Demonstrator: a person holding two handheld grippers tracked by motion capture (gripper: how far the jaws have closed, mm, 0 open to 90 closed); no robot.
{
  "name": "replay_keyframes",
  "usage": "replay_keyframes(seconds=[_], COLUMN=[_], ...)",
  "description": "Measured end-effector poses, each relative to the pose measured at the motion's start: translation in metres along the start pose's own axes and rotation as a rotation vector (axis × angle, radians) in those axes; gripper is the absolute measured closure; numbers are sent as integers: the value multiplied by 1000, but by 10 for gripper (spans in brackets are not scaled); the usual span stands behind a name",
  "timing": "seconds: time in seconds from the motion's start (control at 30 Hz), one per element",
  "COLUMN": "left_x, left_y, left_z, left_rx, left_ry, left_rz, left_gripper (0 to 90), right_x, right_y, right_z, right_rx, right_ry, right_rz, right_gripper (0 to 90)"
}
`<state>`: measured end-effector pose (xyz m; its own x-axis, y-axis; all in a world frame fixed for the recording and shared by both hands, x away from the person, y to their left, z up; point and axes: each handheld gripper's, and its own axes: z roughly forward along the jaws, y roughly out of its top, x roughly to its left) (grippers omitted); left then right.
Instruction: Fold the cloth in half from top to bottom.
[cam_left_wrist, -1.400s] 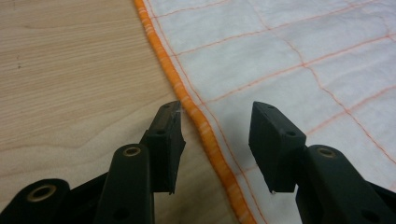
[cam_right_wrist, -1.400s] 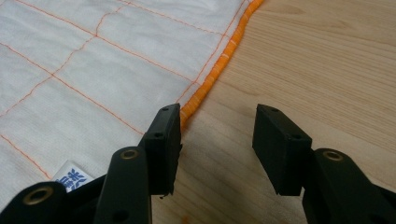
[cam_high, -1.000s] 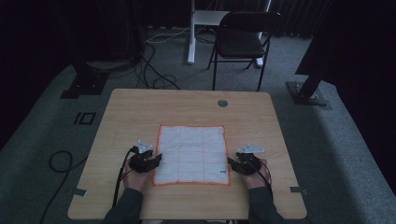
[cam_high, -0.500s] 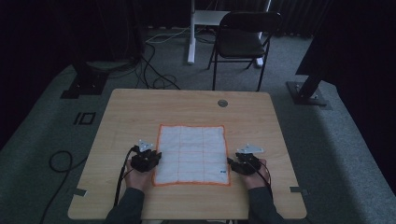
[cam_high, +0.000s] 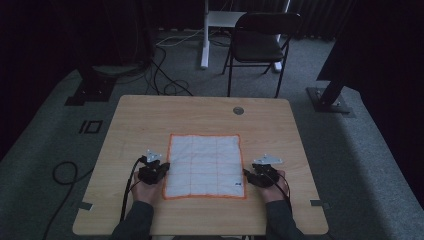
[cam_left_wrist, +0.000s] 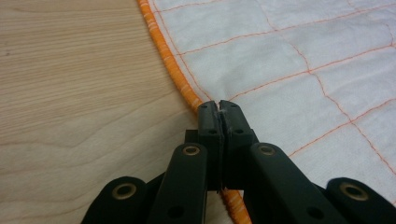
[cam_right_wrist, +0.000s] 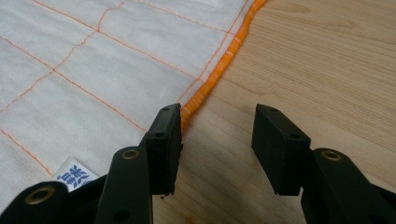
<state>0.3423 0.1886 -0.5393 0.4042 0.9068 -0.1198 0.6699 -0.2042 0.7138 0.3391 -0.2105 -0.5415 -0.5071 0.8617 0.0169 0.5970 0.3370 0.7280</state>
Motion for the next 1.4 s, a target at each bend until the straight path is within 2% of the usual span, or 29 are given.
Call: replay_keyframes(seconds=[0.43, 0.5, 0.67, 0.97, 1.0, 1.23, 1.4], left_x=[20, 22, 21, 14, 10, -4, -11], left_y=[-2, -1, 2, 13, 15, 27, 33], left_z=[-8, -8, -13, -24, -24, -22, -20], left_rx=[-4, -6, -23, -64, -71, -70, -64], left_ry=[46, 42, 23, -35, -54, -84, -106], left_rz=[-43, -56, -59, -15, 0, 52, 71], left_gripper=[895, 894, 894, 894, 894, 894, 894], right_x=[0, 0, 0, 1, 1, 1, 1], right_y=[0, 0, 0, 0, 0, 1, 1], right_z=[1, 1, 2, 2, 2, 3, 3], right_rx=[3, 4, 6, 5, 6, 5, 5], right_ry=[3, 4, 5, 4, 3, 4, 6], right_rz=[2, 1, 1, -3, -3, -6, -6], right_gripper=[524, 524, 522, 523, 522, 522, 522])
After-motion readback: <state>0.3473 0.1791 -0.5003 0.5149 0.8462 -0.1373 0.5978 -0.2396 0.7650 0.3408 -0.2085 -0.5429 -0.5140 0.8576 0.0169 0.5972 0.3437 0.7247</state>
